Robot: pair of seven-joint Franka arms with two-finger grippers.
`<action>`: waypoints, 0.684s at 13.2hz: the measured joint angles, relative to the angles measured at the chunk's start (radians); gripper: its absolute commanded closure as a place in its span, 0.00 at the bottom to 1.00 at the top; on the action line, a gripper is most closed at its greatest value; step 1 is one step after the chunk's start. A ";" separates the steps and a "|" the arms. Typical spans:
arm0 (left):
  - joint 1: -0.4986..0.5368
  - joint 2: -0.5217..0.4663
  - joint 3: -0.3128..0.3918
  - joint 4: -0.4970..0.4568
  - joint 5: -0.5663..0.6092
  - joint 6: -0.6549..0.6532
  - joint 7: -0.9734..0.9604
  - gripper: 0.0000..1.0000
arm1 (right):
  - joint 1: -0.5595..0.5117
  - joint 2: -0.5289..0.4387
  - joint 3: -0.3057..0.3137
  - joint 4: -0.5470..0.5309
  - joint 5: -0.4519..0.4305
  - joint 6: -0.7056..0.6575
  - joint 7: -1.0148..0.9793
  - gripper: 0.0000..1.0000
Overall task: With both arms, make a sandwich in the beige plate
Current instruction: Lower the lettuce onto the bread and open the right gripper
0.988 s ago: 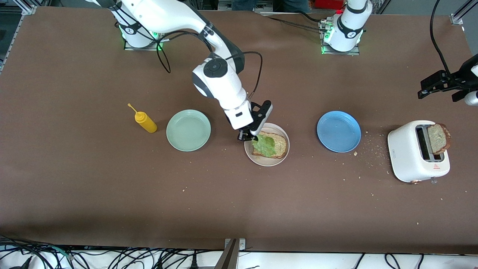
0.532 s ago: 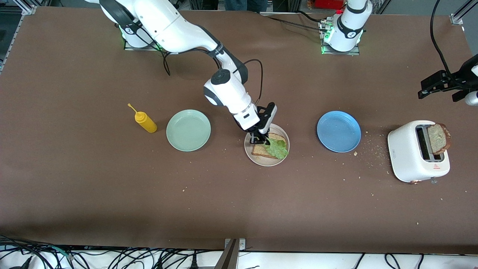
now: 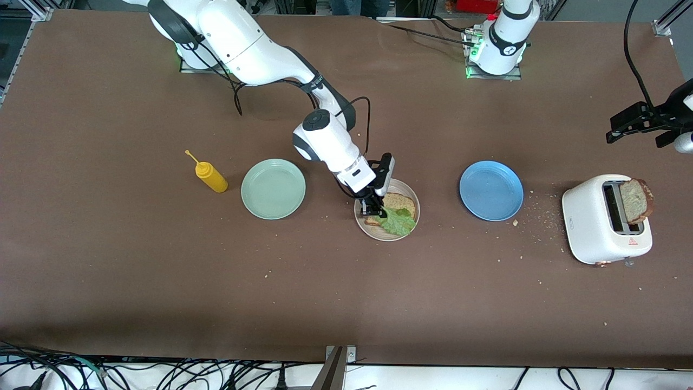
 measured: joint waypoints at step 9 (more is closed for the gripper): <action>0.000 0.000 0.001 0.000 0.000 0.000 0.000 0.00 | 0.044 0.000 -0.048 0.000 -0.001 0.000 0.036 0.00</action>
